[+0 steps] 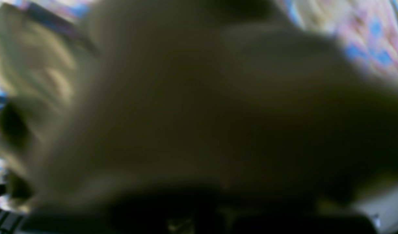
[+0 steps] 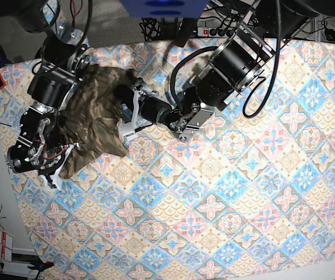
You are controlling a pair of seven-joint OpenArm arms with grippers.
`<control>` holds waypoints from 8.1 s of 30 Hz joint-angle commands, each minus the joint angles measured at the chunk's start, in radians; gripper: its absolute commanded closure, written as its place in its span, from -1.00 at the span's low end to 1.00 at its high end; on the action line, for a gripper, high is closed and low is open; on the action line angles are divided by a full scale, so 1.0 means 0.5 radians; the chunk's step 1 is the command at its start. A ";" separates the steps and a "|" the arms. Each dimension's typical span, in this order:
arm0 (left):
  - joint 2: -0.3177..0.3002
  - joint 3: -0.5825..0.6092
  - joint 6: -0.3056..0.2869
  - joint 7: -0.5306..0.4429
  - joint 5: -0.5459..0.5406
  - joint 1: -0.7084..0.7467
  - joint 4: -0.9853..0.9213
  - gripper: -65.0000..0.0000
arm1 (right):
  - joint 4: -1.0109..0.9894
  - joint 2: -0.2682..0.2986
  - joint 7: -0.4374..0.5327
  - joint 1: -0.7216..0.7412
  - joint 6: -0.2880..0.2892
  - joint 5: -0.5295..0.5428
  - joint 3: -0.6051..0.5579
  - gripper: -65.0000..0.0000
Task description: Fold the T-shirt properly
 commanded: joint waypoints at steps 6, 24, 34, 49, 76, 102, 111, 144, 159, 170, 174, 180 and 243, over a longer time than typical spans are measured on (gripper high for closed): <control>-0.213 -0.051 0.136 0.109 0.129 -0.041 -0.025 0.82 | -0.084 0.039 0.128 0.154 0.005 -0.220 0.296 0.94; -0.569 -0.646 0.136 0.118 0.132 -0.001 -0.025 0.49 | -0.333 0.131 0.309 0.279 0.005 -0.607 0.609 0.94; -0.774 -0.729 0.136 0.121 0.147 0.005 0.202 0.62 | -0.315 0.155 0.309 0.270 0.005 -0.613 0.585 0.94; -1.103 -0.726 0.199 0.437 0.196 0.269 1.951 0.62 | -0.069 0.146 0.303 0.144 0.005 -0.613 0.315 0.94; -0.888 -0.735 0.392 0.474 0.733 0.388 2.157 0.61 | 0.959 0.091 0.010 -0.561 0.005 -0.598 -1.118 0.94; -0.811 -0.732 0.398 0.474 0.733 0.398 2.154 0.61 | 0.818 0.097 0.010 -0.623 0.005 -0.604 -2.579 -0.19; -0.768 -0.735 0.398 0.471 0.736 0.434 2.083 0.61 | 1.103 0.097 0.010 -0.528 0.005 -0.607 -2.650 -0.32; -0.667 -0.732 0.398 0.459 0.733 0.361 1.825 0.61 | 1.201 -0.339 0.010 -0.408 0.005 -0.496 -2.493 -0.18; -0.667 -0.723 0.398 0.468 0.733 0.370 1.825 0.61 | 1.183 -0.090 0.010 -0.218 0.005 -0.742 -1.643 0.27; -0.627 -0.582 0.398 0.486 0.724 0.361 2.111 0.62 | 0.707 0.017 0.187 -0.512 0.005 -0.745 -1.628 0.82; -0.562 -0.545 0.398 0.526 0.788 0.339 2.197 0.62 | 0.588 0.014 0.276 -0.589 0.005 -0.739 -1.493 0.82; -0.467 -0.551 0.398 0.649 0.954 0.327 2.255 0.62 | 0.585 -0.013 0.279 -0.598 0.005 -0.736 -1.453 0.82; -0.277 -0.652 0.402 0.551 1.411 0.665 2.568 0.63 | 0.904 0.026 0.257 -0.724 0.005 -0.751 -0.057 0.83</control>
